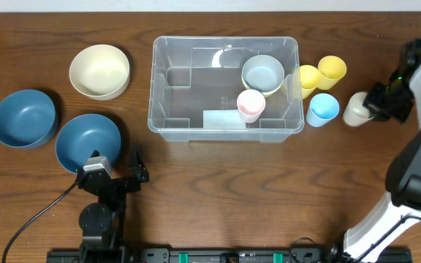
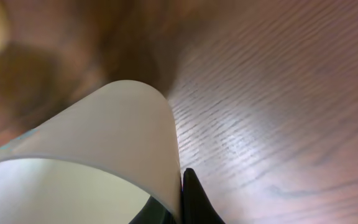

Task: Pack container
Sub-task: 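Move the right gripper to the cream cup and grasp it, then carry the cream cup over the pink cup and release it inside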

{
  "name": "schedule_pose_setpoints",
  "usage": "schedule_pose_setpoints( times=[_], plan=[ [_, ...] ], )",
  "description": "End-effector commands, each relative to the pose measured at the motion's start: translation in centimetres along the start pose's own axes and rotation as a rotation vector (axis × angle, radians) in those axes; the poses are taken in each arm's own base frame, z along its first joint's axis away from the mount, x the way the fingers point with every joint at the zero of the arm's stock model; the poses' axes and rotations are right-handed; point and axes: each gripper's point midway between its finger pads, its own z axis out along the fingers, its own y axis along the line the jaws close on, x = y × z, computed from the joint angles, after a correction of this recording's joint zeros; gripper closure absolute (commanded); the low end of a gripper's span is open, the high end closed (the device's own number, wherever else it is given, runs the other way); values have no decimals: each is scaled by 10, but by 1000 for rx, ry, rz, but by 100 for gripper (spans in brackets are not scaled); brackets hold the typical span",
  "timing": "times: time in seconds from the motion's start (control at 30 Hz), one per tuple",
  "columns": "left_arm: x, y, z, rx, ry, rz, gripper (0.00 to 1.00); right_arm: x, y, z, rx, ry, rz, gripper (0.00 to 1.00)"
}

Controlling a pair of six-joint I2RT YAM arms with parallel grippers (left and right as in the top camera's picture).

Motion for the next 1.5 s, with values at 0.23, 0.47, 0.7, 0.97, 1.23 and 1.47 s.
schedule_pose_setpoints(
  times=[0.23, 0.47, 0.7, 0.97, 1.23, 1.47],
  plan=[
    [18, 6, 2, -18, 44, -6, 2, 29, 101, -179, -315, -423, -302, 96],
    [18, 6, 2, -18, 44, -6, 2, 80, 184, -182, -368, -446, -504, 93],
    [18, 6, 2, -18, 44, -6, 2, 113, 235, -123, -314, -315, -612, 96],
    [18, 6, 2, -18, 44, -6, 2, 139, 255, -69, -243, -188, -672, 99],
    [18, 6, 2, -18, 44, -6, 2, 149, 247, -62, -190, -153, -676, 99],
    [18, 6, 2, -18, 44, -6, 2, 147, 244, -46, -164, -158, -666, 96]
  ],
)
